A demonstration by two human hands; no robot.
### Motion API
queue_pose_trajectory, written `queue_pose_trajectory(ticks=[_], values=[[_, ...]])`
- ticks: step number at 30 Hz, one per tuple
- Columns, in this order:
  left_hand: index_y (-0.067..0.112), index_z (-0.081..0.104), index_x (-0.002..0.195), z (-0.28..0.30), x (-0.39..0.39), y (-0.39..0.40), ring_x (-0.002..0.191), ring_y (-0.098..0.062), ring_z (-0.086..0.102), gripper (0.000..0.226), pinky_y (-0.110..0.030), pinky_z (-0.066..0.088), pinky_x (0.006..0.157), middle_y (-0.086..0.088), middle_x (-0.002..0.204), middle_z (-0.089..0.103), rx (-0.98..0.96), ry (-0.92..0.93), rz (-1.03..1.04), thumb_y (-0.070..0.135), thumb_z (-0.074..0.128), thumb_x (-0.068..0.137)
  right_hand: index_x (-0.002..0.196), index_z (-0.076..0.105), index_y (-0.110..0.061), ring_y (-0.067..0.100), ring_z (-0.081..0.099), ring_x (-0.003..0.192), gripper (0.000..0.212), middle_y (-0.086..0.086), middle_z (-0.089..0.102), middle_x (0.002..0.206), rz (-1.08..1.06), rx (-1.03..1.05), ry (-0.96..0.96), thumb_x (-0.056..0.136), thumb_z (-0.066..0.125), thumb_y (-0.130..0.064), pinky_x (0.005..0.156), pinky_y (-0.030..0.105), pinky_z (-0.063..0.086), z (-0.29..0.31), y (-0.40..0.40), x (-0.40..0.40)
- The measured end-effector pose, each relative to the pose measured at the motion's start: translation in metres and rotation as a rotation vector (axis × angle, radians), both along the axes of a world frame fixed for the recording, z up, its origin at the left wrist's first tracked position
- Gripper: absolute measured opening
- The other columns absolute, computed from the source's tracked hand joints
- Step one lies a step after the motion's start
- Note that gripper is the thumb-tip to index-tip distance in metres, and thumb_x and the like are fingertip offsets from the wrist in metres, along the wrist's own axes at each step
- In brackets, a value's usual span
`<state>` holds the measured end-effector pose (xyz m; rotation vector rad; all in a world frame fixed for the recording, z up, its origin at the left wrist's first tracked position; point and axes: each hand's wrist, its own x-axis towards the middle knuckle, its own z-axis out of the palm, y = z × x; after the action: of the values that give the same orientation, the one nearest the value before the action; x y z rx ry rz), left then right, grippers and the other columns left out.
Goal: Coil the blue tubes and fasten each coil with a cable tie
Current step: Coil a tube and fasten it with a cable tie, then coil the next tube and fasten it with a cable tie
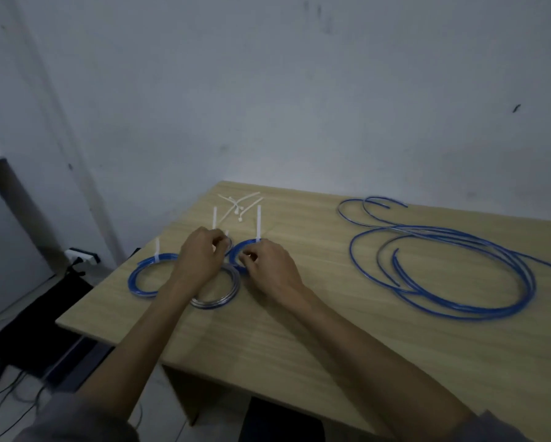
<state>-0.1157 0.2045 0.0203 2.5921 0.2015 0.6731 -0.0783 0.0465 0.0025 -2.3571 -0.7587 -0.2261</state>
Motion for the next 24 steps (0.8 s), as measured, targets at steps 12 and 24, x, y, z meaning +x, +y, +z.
queue_pose_trajectory(ticks=[12, 24], values=[[0.017, 0.075, 0.108, -0.001, 0.047, -0.15, 0.076, -0.015, 0.055, 0.016, -0.033, 0.047, 0.077, -0.001, 0.091, 0.056, -0.025, 0.048, -0.435, 0.018, 0.064, 0.097, 0.108, 0.074, -0.016, 0.027, 0.062, 0.097, 0.025, 0.003, 0.067, 0.104, -0.289, -0.244, -0.224, 0.099, 0.055, -0.03, 0.077, 0.039, 0.048, 0.01, -0.202, 0.002], [0.03, 0.073, 0.097, -0.03, 0.082, -0.224, 0.101, -0.02, 0.055, 0.009, -0.041, 0.048, 0.089, 0.003, 0.103, 0.066, 0.222, 0.147, -0.705, 0.032, 0.071, 0.088, 0.113, 0.071, -0.02, 0.017, 0.05, 0.098, 0.026, -0.002, 0.063, 0.102, -0.301, -0.298, -0.217, 0.099, 0.053, -0.032, 0.084, 0.035, 0.042, -0.017, -0.267, -0.012]])
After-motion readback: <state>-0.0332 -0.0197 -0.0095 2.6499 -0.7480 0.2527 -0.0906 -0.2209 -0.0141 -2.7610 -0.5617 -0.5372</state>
